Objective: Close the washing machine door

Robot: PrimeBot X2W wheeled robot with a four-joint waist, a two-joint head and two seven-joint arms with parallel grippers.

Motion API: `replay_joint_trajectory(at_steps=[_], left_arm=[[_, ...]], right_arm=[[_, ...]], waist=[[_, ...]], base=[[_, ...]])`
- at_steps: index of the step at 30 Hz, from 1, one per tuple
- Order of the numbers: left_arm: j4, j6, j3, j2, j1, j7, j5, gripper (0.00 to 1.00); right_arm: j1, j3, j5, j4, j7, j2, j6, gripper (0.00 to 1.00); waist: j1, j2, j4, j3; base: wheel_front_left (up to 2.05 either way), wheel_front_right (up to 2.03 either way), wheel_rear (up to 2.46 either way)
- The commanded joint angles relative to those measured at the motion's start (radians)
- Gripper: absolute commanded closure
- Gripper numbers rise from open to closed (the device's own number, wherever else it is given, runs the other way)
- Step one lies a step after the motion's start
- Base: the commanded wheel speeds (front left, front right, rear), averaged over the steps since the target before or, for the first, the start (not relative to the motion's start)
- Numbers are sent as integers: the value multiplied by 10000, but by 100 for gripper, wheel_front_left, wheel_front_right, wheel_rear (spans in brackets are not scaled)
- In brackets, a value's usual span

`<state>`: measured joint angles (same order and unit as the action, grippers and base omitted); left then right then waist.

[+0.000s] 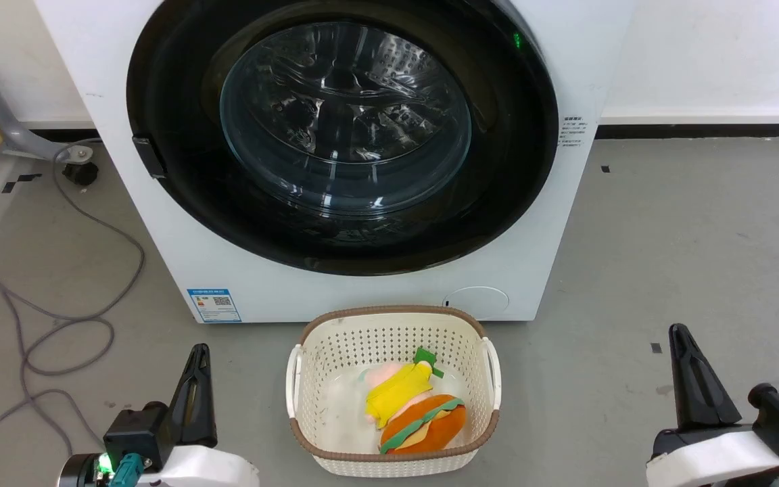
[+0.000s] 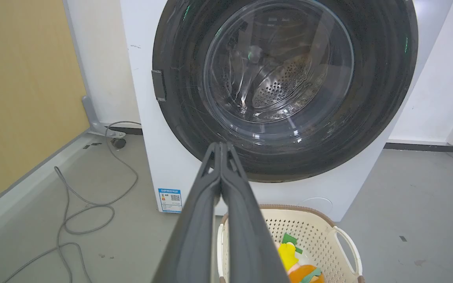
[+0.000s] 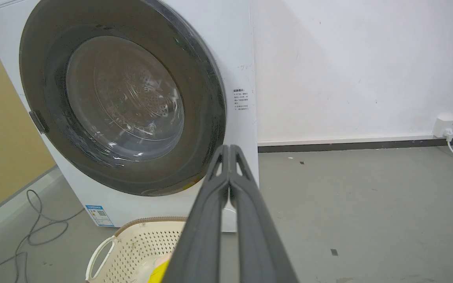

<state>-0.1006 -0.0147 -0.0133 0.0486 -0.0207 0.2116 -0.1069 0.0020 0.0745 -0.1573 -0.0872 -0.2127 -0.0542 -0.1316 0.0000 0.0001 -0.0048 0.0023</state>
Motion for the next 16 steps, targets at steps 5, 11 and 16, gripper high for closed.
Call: replay_joint_trajectory(at_steps=[5,11,16], left_arm=[[90,33,6,5,45,-130,109,100],[147,40,14,6,55,-252,168,100],[194,46,20,6,63,-354,218,100]], right_arm=[[-4,-58,119,104,131,9,2,100],[-5,-100,208,151,254,11,3,100],[-6,-135,283,190,356,12,3,100]], waist=[[0,-1,3,-1],[0,-1,5,-2],[0,-1,8,-3]], base=[[0,0,0],[0,0,0],[0,0,0]])
